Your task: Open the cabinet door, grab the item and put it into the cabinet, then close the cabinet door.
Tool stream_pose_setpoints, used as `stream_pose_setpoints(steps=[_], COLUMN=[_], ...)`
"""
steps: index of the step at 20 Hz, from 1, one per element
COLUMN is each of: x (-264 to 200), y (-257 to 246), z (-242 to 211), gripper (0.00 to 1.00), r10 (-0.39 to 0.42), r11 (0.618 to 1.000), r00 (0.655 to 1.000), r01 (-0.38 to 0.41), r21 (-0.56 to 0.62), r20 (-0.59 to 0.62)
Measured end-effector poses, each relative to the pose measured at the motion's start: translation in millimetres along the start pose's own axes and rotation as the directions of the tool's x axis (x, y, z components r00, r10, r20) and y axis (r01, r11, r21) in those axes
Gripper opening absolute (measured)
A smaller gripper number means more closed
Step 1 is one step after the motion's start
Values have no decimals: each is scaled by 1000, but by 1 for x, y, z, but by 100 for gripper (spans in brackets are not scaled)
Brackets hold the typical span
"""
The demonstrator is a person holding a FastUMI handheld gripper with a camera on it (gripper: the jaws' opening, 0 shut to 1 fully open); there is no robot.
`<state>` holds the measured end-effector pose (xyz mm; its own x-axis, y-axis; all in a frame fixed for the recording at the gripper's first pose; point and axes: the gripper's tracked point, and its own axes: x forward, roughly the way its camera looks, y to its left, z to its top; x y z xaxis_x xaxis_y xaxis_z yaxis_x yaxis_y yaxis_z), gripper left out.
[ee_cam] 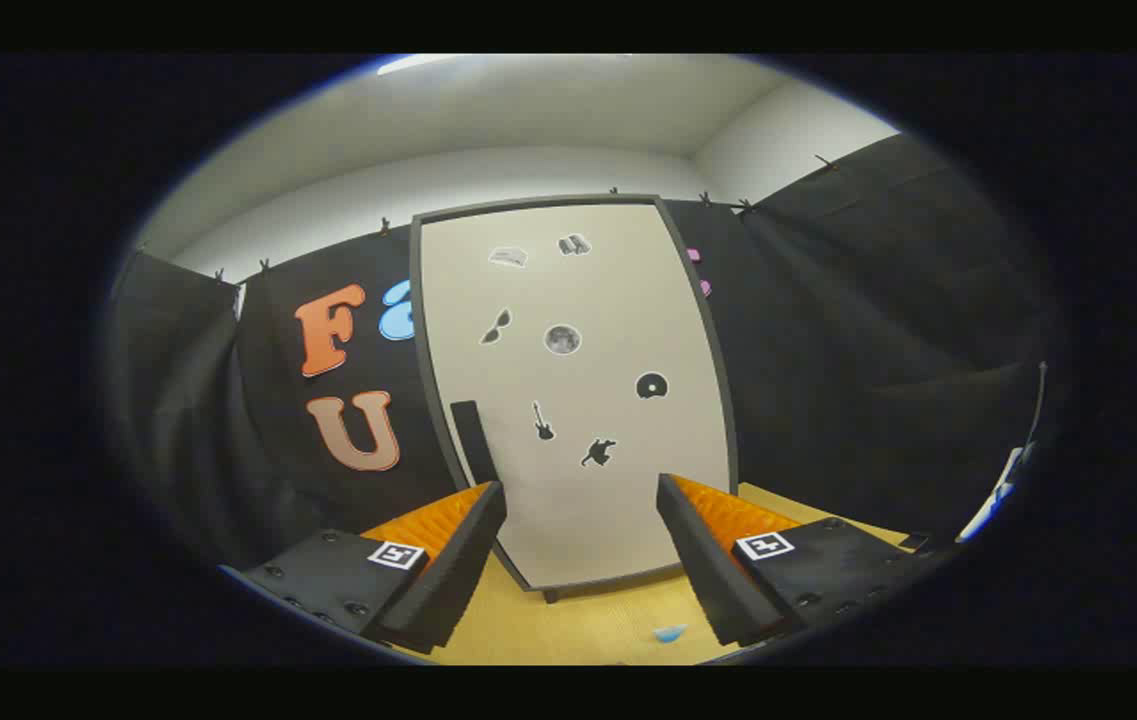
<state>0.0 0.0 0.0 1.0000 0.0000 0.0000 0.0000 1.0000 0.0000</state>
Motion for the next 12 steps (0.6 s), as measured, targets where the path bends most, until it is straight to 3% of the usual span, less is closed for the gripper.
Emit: stream_pose_setpoints(steps=[12], x=[-6], y=[-11], z=[-2], gripper=[98], r10=[-13], r11=[1000], r00=[1000], r01=[13], r21=[11], r20=[-13])
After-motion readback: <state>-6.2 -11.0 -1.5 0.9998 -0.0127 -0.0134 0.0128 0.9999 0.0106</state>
